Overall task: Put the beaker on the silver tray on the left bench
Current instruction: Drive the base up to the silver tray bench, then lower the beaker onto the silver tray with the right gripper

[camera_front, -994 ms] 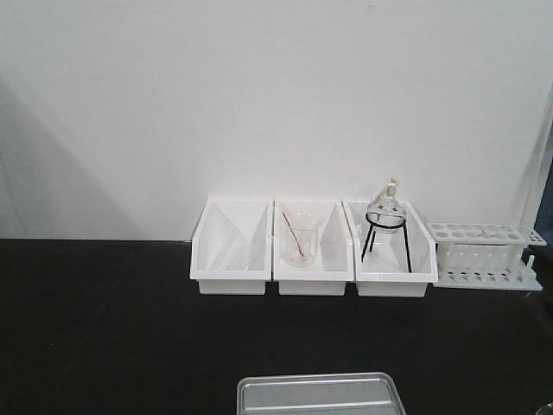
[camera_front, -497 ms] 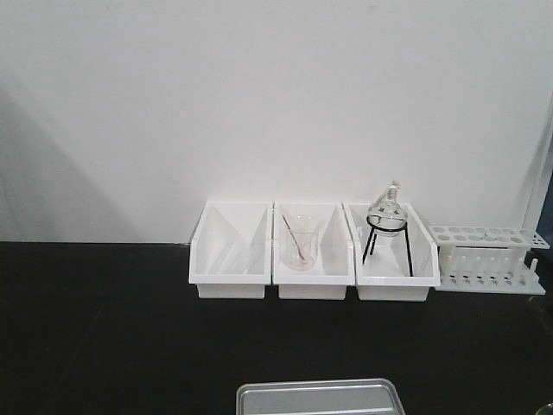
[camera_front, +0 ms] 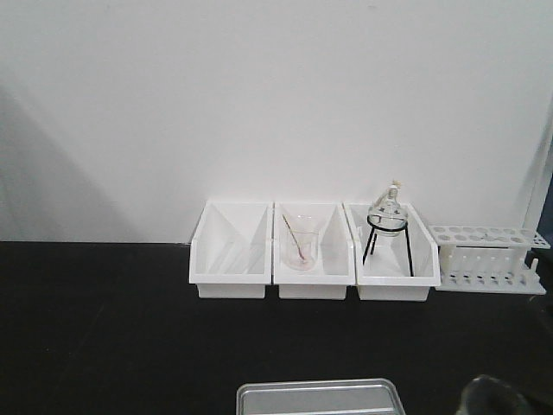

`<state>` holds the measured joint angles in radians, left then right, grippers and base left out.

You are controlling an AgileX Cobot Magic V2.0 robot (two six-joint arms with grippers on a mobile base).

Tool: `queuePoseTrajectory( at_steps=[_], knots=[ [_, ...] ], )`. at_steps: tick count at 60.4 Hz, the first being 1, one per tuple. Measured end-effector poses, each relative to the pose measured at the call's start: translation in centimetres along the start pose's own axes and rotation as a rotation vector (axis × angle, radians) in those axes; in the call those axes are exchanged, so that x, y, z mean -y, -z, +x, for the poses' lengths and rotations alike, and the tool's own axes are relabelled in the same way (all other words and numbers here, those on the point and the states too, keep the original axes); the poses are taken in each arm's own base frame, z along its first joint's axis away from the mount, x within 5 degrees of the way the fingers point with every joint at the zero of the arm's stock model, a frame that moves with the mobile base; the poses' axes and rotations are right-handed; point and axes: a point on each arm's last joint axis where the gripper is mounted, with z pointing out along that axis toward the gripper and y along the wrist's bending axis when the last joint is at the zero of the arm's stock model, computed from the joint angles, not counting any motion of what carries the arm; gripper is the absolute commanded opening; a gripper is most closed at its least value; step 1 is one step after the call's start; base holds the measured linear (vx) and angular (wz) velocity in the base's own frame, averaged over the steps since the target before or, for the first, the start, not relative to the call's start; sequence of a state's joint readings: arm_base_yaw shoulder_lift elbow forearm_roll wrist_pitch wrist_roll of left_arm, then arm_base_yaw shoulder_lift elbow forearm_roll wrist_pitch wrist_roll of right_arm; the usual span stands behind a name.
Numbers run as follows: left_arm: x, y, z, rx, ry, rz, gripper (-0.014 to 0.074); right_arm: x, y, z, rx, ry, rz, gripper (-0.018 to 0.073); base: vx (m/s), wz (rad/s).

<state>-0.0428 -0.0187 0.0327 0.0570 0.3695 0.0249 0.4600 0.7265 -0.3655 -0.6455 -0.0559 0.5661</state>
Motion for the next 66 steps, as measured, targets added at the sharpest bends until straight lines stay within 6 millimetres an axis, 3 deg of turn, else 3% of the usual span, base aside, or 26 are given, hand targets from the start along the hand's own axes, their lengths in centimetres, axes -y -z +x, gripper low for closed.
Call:
queuePoseTrajectory(
  at_steps=[20, 28, 34, 46, 66],
  knots=[
    [0.0, 0.0, 0.0, 0.000, 0.000, 0.000, 0.0001, -1.3, -11.9, 2.0, -0.092, -0.057, -0.170, -0.0011, 0.00, 0.00],
    [0.0, 0.0, 0.0, 0.000, 0.000, 0.000, 0.0001, -1.2, -16.6, 3.8, -0.118, -0.099, -0.162, -0.0011, 0.00, 0.00],
    [0.0, 0.0, 0.0, 0.000, 0.000, 0.000, 0.0001, -1.2, -19.0, 5.8, -0.155, -0.118, -0.160, -0.0011, 0.00, 0.00],
    [0.0, 0.0, 0.0, 0.000, 0.000, 0.000, 0.0001, -1.4, -21.5, 9.1, -0.221, -0.062, -0.174, -0.0011, 0.00, 0.00],
    [0.0, 0.0, 0.0, 0.000, 0.000, 0.000, 0.0001, -1.1, -22.8, 12.4, -0.234, -0.017, -0.114, -0.0006, 0.00, 0.00]
  ],
)
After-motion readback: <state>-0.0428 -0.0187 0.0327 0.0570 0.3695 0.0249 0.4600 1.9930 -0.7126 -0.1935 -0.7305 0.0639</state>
